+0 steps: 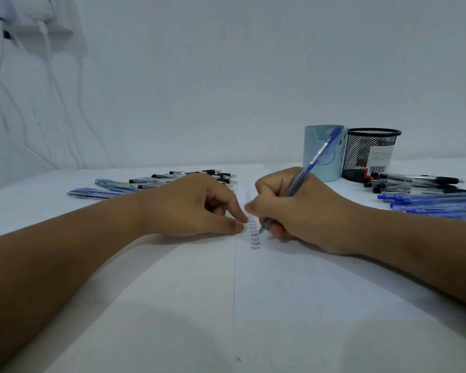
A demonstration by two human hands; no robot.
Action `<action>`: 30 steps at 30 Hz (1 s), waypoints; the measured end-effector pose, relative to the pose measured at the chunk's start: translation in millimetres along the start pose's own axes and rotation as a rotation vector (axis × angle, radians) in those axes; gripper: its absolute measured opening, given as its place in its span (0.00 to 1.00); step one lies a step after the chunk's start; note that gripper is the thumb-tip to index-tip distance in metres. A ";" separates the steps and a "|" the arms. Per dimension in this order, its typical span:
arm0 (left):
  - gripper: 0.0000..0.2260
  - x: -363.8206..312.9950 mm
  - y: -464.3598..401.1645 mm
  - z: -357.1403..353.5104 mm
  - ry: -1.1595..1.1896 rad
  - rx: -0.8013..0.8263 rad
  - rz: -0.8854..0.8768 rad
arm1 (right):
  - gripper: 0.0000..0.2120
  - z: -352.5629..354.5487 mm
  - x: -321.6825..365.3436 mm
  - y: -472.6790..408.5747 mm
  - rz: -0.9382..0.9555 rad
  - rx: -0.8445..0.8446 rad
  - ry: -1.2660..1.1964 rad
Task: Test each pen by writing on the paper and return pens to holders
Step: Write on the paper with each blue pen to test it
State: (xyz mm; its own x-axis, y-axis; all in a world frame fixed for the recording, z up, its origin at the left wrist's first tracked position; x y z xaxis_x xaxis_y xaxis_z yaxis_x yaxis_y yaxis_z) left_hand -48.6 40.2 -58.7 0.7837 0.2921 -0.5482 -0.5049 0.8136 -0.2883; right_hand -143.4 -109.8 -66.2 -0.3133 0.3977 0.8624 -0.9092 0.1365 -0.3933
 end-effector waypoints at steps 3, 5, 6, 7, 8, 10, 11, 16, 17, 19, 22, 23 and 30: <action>0.02 2.3 -0.7 0.6 -0.014 -0.015 -0.003 | 0.24 7.1 -0.3 -5.3 -0.091 -0.097 -0.186; 0.02 2.6 -1.8 0.6 -0.014 -0.026 -0.004 | 0.21 13.6 2.9 -10.4 -0.062 -0.169 -0.276; 0.03 3.2 -2.0 0.4 -0.011 -0.031 -0.003 | 0.18 17.9 3.7 -12.6 -0.041 -0.215 -0.293; 0.03 4.3 -2.2 -0.2 -0.008 -0.034 -0.001 | 0.17 22.4 4.3 -14.0 -0.033 -0.256 -0.285; 0.03 5.4 -2.2 -0.8 -0.008 -0.036 0.000 | 0.22 27.3 2.7 -15.2 -0.042 -0.284 -0.252; 0.04 7.1 -1.7 -1.5 -0.008 -0.038 0.006 | 0.27 36.3 -0.7 -14.0 -0.078 -0.325 -0.169; 0.04 7.1 -2.0 -1.1 -0.008 -0.042 0.007 | 0.24 39.9 -2.6 -13.6 -0.095 -0.333 -0.143; 0.04 2.3 -1.6 -2.7 -0.028 -0.061 0.021 | 0.13 40.1 -4.7 -11.1 -0.136 -0.300 -0.068; 0.04 1.0 -1.8 -3.2 -0.039 -0.067 0.020 | 0.13 39.5 -3.1 -10.8 -0.131 -0.299 -0.060; 0.04 -0.8 -2.5 -3.3 -0.056 -0.077 0.022 | 0.14 39.0 -0.9 -11.0 -0.126 -0.301 -0.049; 0.04 -1.8 -3.0 -3.4 -0.061 -0.086 0.027 | 0.15 40.0 -0.3 -11.7 -0.121 -0.279 0.025; 0.04 -2.1 -2.8 -3.9 -0.068 -0.092 0.026 | 0.16 40.2 -0.9 -12.1 -0.119 -0.263 0.053; 0.07 -13.7 -2.8 -6.2 -0.097 -0.300 -0.038 | 0.15 52.5 8.0 -17.5 -0.109 -0.213 0.057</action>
State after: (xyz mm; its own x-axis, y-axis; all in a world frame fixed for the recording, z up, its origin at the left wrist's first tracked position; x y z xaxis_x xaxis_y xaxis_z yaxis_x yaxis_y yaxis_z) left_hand -60.2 30.8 -55.2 0.8274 0.3227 -0.4597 -0.5478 0.6444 -0.5336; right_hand -144.5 -156.6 -35.7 -0.1954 0.4200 0.8862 -0.8564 0.3673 -0.3629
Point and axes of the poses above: each hand's wrist, its own y-axis away from the middle knuckle, its own z-axis out of the back of the hand, x = y × z, the point moved 3 cm from there along -y, towards the middle knuckle, and after that the axes turned 9 degrees about -x, right-handed, at the moved point
